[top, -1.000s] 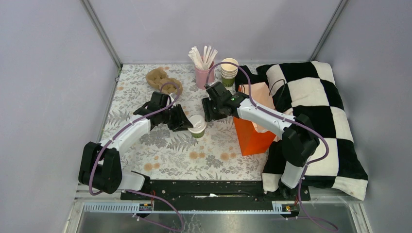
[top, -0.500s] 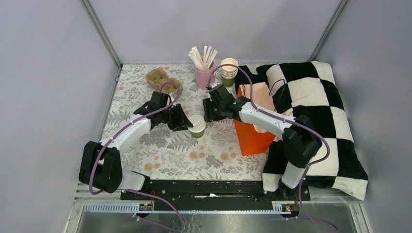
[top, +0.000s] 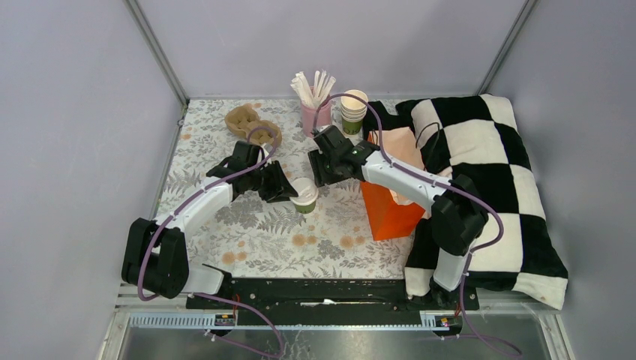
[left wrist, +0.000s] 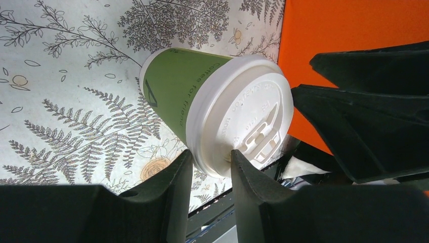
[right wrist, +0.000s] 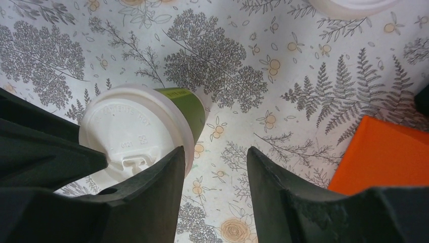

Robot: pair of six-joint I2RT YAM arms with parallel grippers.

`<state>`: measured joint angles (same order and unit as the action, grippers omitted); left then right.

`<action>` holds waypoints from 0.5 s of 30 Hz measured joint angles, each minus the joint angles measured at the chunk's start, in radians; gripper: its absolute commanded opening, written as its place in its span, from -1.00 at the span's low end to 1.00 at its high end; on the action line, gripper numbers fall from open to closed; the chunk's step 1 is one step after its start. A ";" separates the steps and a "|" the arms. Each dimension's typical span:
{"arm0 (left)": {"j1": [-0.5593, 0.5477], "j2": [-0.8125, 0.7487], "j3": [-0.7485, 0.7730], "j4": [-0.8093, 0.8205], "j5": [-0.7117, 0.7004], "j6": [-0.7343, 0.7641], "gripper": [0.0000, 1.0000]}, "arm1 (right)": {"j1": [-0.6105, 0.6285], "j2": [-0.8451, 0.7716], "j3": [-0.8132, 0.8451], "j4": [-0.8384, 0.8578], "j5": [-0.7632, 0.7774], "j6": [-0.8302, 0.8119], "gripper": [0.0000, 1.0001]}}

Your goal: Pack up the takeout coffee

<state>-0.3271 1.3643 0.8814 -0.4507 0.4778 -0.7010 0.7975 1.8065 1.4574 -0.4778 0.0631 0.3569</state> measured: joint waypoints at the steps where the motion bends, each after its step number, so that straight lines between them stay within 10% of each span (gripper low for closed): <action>1: 0.000 0.000 0.000 0.000 0.000 0.003 -0.28 | -0.002 0.009 0.023 -0.021 0.000 -0.005 0.12; 15: 0.000 -0.001 0.000 0.000 0.007 0.030 -0.28 | -0.027 0.093 0.141 -0.070 -0.008 -0.024 0.12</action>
<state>-0.3271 1.3636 0.8818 -0.4511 0.4850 -0.6708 0.7704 1.8992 1.5982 -0.5480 0.0555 0.3328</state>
